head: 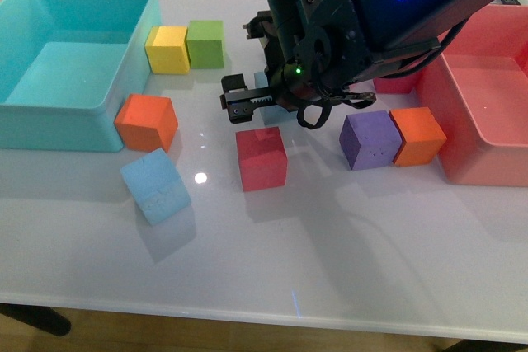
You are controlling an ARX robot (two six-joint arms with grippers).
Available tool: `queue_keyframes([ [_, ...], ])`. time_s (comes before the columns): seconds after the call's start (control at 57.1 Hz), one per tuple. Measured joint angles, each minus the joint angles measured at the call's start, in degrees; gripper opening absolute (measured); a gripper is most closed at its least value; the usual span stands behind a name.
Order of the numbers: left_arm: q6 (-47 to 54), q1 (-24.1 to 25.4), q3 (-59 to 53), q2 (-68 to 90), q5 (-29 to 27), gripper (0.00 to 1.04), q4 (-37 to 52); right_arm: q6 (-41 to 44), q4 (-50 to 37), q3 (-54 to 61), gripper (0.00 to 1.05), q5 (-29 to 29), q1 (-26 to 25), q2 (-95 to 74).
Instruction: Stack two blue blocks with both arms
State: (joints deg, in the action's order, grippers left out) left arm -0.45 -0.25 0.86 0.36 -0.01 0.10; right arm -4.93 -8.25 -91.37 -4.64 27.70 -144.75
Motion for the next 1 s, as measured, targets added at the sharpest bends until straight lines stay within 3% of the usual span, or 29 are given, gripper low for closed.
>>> queue_keyframes([
  [0.421, 0.0, 0.0, 0.0, 0.0, 0.0, 0.96, 0.0, -0.28, -7.85, 15.17, 0.96, 1.51, -1.99, 14.69],
  [0.719, 0.0, 0.0, 0.0, 0.0, 0.0, 0.96, 0.0, -1.9, -20.02, 37.81, 0.96, 2.43, -4.28, 36.87],
  [0.894, 0.0, 0.0, 0.0, 0.0, 0.0, 0.96, 0.0, -2.01, -21.27, 51.23, 0.96, 1.36, -4.87, 53.68],
  [0.929, 0.0, 0.0, 0.0, 0.0, 0.0, 0.96, 0.0, -1.92, -22.6, 53.48, 0.94, -0.57, -4.83, 55.84],
  [0.964, -0.02, 0.0, 0.0, 0.0, 0.04, 0.96, 0.0, 1.01, -35.41, 60.02, 0.84, -10.88, -4.9, 59.63],
  [0.999, 0.0, 0.0, 0.0, 0.0, 0.02, 0.96, 0.0, 2.1, -42.05, 63.6, 0.77, -14.25, -5.64, 61.72],
])
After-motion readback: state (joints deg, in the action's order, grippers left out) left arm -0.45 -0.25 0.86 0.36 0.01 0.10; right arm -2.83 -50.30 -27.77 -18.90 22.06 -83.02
